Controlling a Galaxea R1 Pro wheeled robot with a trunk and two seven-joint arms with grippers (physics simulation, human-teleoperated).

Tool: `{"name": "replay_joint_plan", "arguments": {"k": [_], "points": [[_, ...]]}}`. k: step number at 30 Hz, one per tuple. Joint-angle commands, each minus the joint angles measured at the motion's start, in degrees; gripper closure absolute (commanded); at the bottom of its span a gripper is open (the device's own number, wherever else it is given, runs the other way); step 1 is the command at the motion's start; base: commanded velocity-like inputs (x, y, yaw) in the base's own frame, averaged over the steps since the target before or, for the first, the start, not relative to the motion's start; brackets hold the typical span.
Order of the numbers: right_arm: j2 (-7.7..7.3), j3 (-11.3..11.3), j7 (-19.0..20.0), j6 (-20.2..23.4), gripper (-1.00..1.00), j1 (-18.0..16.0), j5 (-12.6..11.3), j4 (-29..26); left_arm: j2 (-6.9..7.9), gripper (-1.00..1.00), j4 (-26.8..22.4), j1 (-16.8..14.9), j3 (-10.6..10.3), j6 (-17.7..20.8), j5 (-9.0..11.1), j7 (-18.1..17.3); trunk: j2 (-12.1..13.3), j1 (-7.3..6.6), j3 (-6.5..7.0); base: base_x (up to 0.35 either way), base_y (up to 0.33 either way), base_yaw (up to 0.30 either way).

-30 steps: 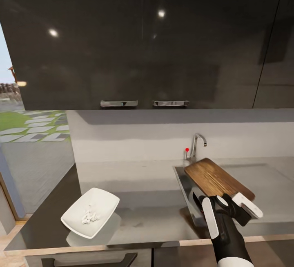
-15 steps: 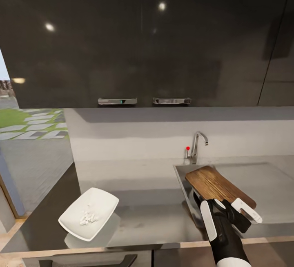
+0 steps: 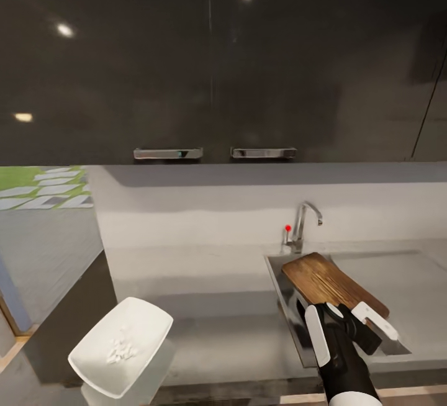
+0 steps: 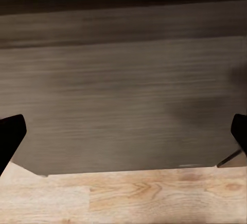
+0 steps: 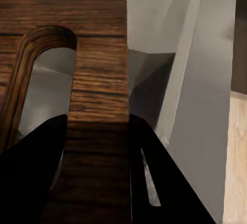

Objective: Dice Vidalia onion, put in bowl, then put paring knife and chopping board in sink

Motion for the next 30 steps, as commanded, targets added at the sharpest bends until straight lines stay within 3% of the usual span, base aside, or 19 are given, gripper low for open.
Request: {"name": "replay_joint_plan", "arguments": {"k": [1,6,8,11,13,17,20,30], "points": [[0.03,-0.1,-0.2,0.6,1.00,0.0,-0.1,-0.1,0.09,-1.00,-0.1,0.0,-0.5,-0.1,0.4,0.5,0.0,0.05,-0.10,0.265,-0.002,0.000],[0.03,-0.1,-0.4,0.6,1.00,0.0,-0.9,-0.1,0.09,-1.00,-0.1,0.0,-0.5,-0.1,0.4,0.5,0.0,0.05,-0.23,0.076,-0.001,0.000],[0.03,-0.1,-1.1,0.6,1.00,0.0,-4.2,-0.1,0.09,-1.00,-0.1,0.0,-0.5,-0.1,0.4,0.5,0.0,0.05,-0.24,0.008,0.000,0.000],[0.03,-0.2,-6.2,-0.2,1.00,0.0,-11.3,-0.2,0.09,-1.00,-0.1,0.0,-0.5,-0.1,0.4,0.5,0.0,0.05,-0.24,0.002,0.000,0.000],[0.03,-0.2,-7.6,-0.9,1.00,0.0,-12.9,-0.2,0.09,-1.00,-0.1,0.0,-0.5,-0.1,0.4,0.5,0.0,0.05,-0.24,0.000,0.000,0.000],[0.03,-0.1,-9.5,-1.7,1.00,0.0,-13.8,-0.1,0.09,-1.00,-0.1,0.0,-0.5,-0.1,0.4,0.5,0.0,0.05,-0.24,0.000,0.000,0.000],[0.03,0.0,-14.4,-2.0,1.00,0.0,-14.2,-0.3,0.09,-1.00,-0.2,0.0,-0.5,-0.1,0.4,0.5,0.0,0.05,-0.24,0.000,0.000,0.000],[0.03,0.2,-15.7,-2.1,1.00,0.0,-14.0,-0.5,0.09,-1.00,-0.3,0.0,-0.5,-0.1,0.4,0.5,0.0,0.05,-0.52,0.080,0.000,0.000]]}}
